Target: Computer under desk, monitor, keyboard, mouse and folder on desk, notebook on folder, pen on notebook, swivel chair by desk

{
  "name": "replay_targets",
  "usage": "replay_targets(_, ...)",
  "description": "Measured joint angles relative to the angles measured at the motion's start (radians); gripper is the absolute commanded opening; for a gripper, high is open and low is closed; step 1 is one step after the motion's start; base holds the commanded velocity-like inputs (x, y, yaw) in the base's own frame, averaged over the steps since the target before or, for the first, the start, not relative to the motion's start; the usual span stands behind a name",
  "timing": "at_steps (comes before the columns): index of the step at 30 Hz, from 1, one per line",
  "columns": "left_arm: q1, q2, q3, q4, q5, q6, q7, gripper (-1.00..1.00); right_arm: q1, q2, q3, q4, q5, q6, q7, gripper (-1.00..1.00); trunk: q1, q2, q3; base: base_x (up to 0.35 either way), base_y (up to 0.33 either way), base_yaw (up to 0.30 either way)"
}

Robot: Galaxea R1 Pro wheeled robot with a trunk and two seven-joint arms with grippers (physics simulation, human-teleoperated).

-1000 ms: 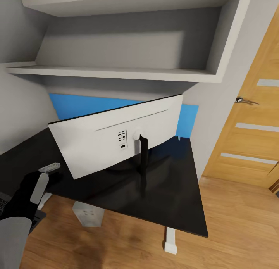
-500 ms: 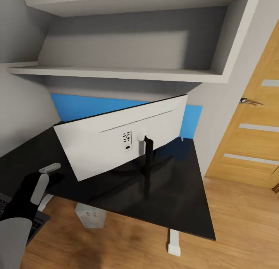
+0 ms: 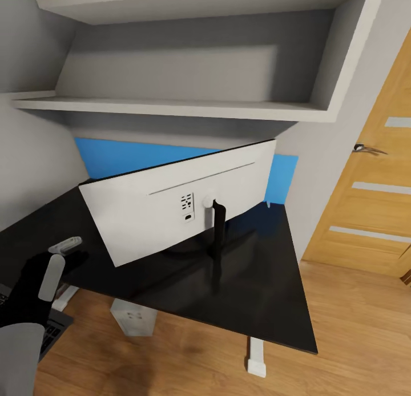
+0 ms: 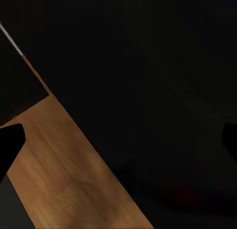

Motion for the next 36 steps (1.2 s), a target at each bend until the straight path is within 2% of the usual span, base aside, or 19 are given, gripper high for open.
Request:
replay_targets(7, 0.003, 0.003, 0.031, -0.039, 0.000, 0.000, 0.002, 1.00, 0.000, 0.005, 0.000, 0.000, 0.000, 0.000, -0.001, 1.00, 0.000, 0.000, 0.000, 0.000, 0.000, 0.000)
replay_targets(15, 0.003, 0.004, 0.037, -0.084, -0.001, 0.000, 0.004, 1.00, 0.000, 0.005, -0.001, 0.000, 0.000, -0.001, -0.001, 1.00, -0.031, 0.056, 0.025, 0.000, 0.000, 0.000)
replay_targets(36, 0.003, 0.012, 0.039, -0.084, 0.004, 0.013, 0.001, 1.00, 0.000, 0.006, -0.001, 0.000, 0.000, -0.004, -0.001, 1.00, -0.111, 0.203, 0.091, 0.000, 0.000, 0.000)
